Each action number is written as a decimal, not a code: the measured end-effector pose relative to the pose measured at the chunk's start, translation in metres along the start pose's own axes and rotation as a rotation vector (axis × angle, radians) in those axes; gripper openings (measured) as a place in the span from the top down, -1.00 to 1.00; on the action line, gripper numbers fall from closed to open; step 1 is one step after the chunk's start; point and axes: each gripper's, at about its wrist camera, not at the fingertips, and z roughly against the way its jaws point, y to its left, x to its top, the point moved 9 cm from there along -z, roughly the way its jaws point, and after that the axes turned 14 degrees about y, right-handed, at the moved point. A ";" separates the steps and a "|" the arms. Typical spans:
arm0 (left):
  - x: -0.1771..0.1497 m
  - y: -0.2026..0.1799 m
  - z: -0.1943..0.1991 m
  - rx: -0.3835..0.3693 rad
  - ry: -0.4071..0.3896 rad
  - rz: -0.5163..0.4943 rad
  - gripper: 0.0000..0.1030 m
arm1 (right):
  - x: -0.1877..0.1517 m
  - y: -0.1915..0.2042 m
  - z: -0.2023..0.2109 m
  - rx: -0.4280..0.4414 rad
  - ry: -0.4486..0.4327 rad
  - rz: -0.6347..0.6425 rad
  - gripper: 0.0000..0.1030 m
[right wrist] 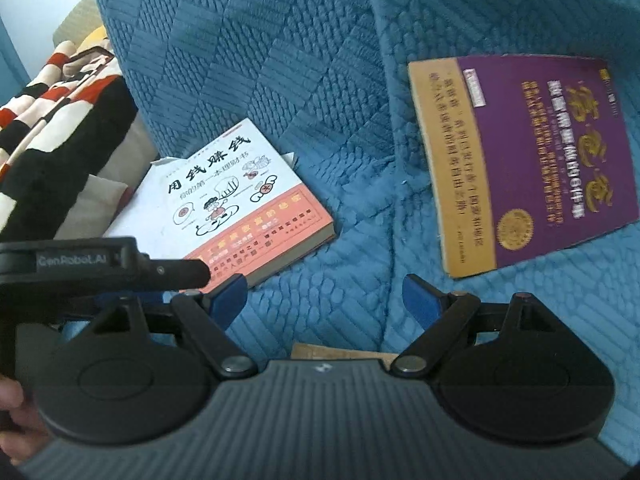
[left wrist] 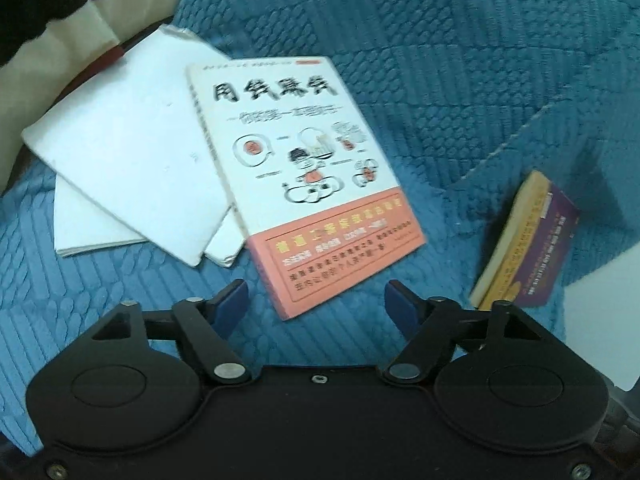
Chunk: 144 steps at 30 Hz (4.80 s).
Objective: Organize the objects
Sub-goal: 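Lower both grippers around the paperback's bottom edge, then close the left gripper on the paperback edge while the right gripper closes on it too, then lift the paperback with both grippers and carry it toward the tan book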
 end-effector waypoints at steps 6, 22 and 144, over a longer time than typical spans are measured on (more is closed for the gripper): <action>0.002 0.015 -0.012 -0.061 0.040 0.122 0.05 | 0.014 -0.002 -0.012 -0.055 -0.002 0.058 -0.67; 0.018 0.025 -0.008 0.037 -0.029 0.139 0.08 | 0.047 -0.006 -0.056 0.125 0.015 0.012 -0.54; -0.049 -0.067 0.183 -0.827 0.106 0.200 0.67 | 0.001 0.022 0.192 0.522 -0.213 -0.487 0.47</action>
